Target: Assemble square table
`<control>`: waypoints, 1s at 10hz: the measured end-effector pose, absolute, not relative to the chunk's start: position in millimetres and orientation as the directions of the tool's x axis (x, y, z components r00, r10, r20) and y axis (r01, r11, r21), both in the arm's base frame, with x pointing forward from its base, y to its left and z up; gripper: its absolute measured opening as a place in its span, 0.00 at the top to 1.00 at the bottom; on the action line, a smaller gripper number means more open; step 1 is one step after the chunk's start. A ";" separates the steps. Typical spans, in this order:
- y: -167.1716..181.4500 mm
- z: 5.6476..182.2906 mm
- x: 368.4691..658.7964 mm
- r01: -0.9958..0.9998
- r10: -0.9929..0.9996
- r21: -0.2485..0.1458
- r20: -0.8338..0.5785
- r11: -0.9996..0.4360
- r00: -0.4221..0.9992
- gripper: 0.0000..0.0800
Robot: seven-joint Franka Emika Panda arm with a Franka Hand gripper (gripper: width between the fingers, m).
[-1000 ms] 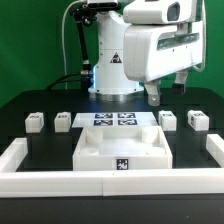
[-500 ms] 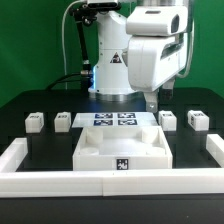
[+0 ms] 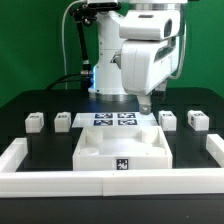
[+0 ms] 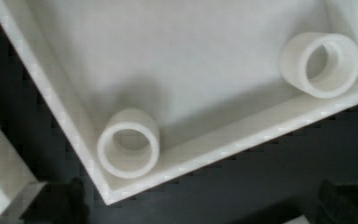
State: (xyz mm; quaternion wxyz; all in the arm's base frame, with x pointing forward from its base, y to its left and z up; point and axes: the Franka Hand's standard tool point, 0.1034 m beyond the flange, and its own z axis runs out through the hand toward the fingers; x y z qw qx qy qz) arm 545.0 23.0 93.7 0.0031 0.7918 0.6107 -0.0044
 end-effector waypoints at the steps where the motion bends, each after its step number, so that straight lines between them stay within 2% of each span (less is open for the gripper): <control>1: 16.2 90.5 541.0 0.983 0.983 -0.002 -0.010 -0.182 0.182 0.19; 3: 10.4 86.8 536.8 0.994 0.994 -0.011 -0.011 -0.105 0.105 0.19; 8: 9.9 85.5 536.2 0.993 0.993 -0.013 -0.011 -0.116 0.116 0.19; 10: 6.5 74.8 516.0 0.996 0.996 -0.012 -0.007 -0.086 0.086 0.19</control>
Offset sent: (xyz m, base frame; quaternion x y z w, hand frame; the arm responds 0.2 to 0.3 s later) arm 0.0000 0.0000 0.0000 0.0000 0.0000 0.0000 1.0000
